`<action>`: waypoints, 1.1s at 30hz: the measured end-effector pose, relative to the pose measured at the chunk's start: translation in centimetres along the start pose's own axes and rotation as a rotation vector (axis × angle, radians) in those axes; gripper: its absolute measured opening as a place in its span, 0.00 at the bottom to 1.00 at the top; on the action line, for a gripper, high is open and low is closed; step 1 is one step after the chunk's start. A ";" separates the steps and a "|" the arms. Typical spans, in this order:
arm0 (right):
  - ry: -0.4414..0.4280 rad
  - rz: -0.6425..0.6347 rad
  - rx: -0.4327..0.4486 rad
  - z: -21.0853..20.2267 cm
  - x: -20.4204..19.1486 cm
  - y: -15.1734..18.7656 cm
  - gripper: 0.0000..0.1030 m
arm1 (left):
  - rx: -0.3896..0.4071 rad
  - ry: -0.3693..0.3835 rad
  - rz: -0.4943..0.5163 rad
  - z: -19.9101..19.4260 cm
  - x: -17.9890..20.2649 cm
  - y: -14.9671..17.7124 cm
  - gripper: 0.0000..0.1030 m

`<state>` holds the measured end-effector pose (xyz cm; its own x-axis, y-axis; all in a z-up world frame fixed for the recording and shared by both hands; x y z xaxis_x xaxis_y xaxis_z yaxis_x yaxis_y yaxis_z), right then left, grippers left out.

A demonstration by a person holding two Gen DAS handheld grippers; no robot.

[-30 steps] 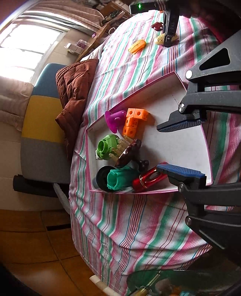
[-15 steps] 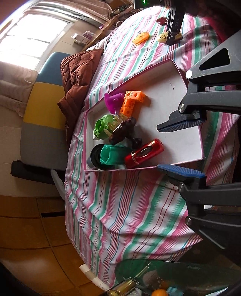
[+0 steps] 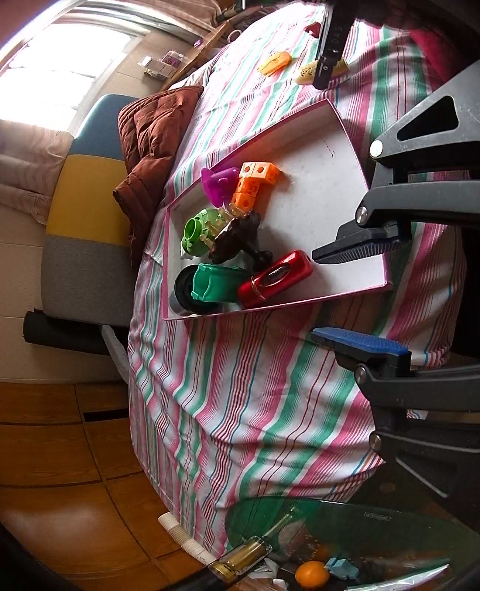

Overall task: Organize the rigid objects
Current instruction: 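Lower the yellow egg into the tray with the right tool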

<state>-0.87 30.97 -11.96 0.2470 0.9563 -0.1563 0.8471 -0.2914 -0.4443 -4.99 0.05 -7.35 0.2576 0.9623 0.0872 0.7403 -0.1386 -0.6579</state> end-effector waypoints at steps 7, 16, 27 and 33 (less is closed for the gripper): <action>-0.104 -0.073 0.116 -3.6 -3.5 -1.8 0.42 | -0.007 0.004 -0.001 0.1 0.0 0.1 0.36; -0.262 -0.290 0.104 -4.2 -12.0 -1.9 0.42 | -0.011 0.013 0.002 0.2 0.2 0.2 0.36; -0.127 -0.403 -0.027 2.1 -14.9 -1.6 0.42 | -0.019 0.020 -0.005 0.6 0.1 0.4 0.36; -0.060 -0.412 -0.005 2.9 -14.6 -1.4 0.42 | -0.018 0.016 -0.003 0.6 -0.1 0.3 0.36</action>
<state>-7.05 17.35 -11.66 -0.1412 0.9898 -0.0173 0.8715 0.1160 -0.4764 -5.17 0.07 -7.99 0.2655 0.9588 0.1009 0.7521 -0.1405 -0.6439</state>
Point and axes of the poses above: each gripper's, at about its wrist camera, not at the fingertips, and z roughly the way its jaws point, x to its right, y to its underside, the point moved 3 cm from there along z, roughly the way its jaws point, and after that the axes turned 1 degree about y, right-handed, at the moved point
